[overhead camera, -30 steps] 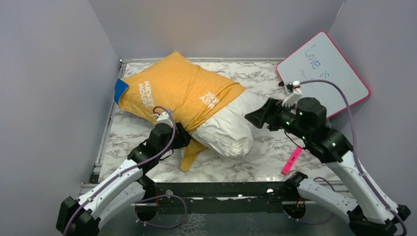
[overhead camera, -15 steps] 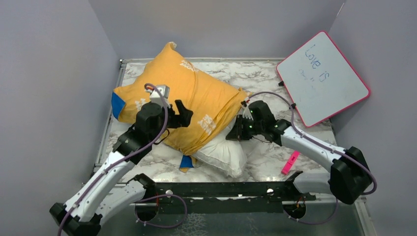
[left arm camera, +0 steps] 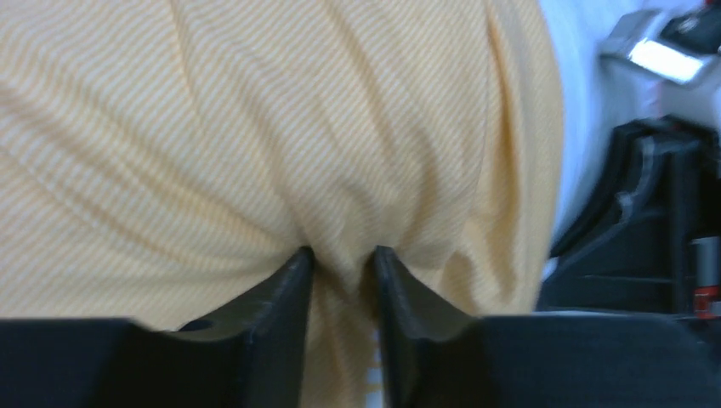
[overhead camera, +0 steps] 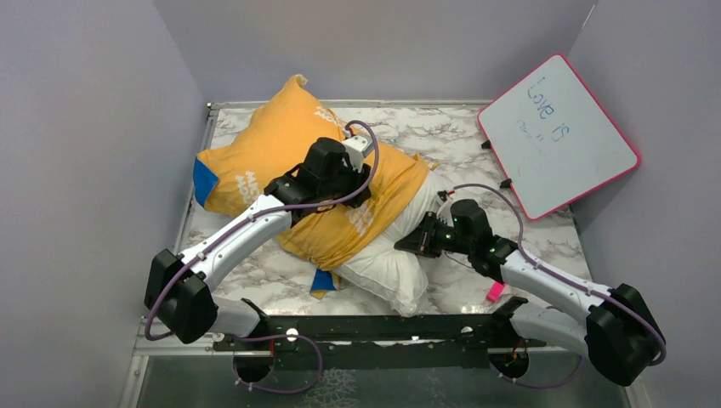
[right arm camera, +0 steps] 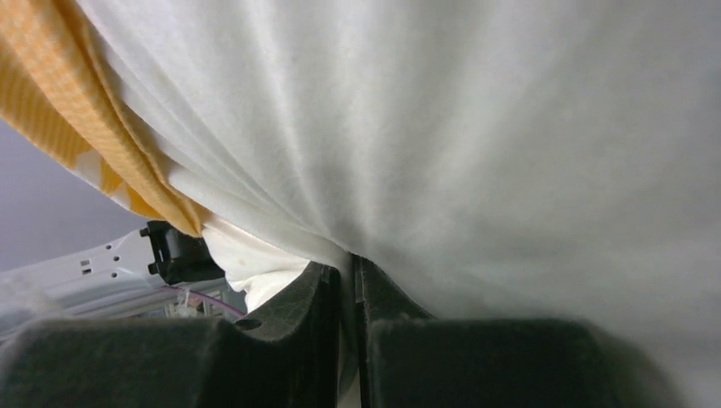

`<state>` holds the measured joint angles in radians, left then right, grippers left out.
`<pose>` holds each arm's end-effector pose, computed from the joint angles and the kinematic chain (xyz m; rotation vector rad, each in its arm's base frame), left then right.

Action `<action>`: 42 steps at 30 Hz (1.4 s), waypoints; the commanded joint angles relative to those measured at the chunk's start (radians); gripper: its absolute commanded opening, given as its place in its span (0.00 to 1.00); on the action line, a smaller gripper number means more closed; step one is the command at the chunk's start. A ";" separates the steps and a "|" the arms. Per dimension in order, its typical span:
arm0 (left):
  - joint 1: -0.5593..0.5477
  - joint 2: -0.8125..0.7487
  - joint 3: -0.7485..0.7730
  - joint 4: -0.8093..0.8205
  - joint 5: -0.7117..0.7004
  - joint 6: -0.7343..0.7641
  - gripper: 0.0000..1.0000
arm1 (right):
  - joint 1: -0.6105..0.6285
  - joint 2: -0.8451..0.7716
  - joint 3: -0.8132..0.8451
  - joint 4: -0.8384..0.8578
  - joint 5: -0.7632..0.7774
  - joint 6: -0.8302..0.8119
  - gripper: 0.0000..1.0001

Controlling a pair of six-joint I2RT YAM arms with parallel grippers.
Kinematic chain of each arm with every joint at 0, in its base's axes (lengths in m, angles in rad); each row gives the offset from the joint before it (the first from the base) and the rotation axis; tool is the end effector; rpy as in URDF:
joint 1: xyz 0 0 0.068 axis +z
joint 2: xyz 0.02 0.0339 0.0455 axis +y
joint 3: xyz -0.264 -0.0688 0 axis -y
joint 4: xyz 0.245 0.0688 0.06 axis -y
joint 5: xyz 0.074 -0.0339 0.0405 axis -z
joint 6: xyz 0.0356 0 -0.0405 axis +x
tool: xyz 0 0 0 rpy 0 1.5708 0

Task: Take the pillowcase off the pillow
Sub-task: Remove the pillow from the pillowcase.

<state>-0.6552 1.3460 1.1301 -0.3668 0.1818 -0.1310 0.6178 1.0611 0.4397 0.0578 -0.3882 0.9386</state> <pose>0.2374 -0.1905 0.3170 0.6781 2.1086 -0.6427 0.1680 0.1359 0.1930 0.1256 2.3892 1.2530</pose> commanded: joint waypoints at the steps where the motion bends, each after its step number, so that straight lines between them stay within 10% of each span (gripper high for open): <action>1: -0.031 0.062 0.011 -0.072 -0.192 0.013 0.16 | 0.007 0.038 -0.027 -0.253 0.064 -0.007 0.11; 3: -0.031 0.055 -0.004 -0.082 -0.299 0.014 0.00 | 0.007 0.029 -0.028 -0.268 0.078 -0.004 0.10; 10: 0.045 -0.013 -0.036 -0.113 -0.510 0.052 0.00 | 0.007 -0.002 -0.047 -0.292 0.119 0.009 0.08; 20: 0.181 -0.055 -0.003 -0.125 -0.290 0.026 0.00 | 0.007 0.022 -0.037 -0.282 0.098 0.002 0.07; 24: 0.169 -0.054 0.052 -0.094 -0.072 0.011 0.49 | 0.007 0.012 -0.034 -0.285 0.098 0.002 0.07; 28: 0.114 -0.029 0.146 -0.063 -0.045 0.033 0.72 | 0.007 0.007 -0.027 -0.291 0.098 0.000 0.07; 35: 0.005 0.176 0.320 -0.121 -0.037 0.117 0.78 | 0.007 0.005 -0.014 -0.306 0.093 -0.009 0.07; 42: -0.015 0.341 0.436 -0.246 -0.398 0.080 0.66 | 0.008 -0.027 0.001 -0.361 0.125 -0.023 0.07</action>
<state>-0.6807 1.6352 1.5059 -0.5022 0.0200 -0.0479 0.6270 1.0317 0.4782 -0.0193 -0.3321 0.9710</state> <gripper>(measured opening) 0.735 0.080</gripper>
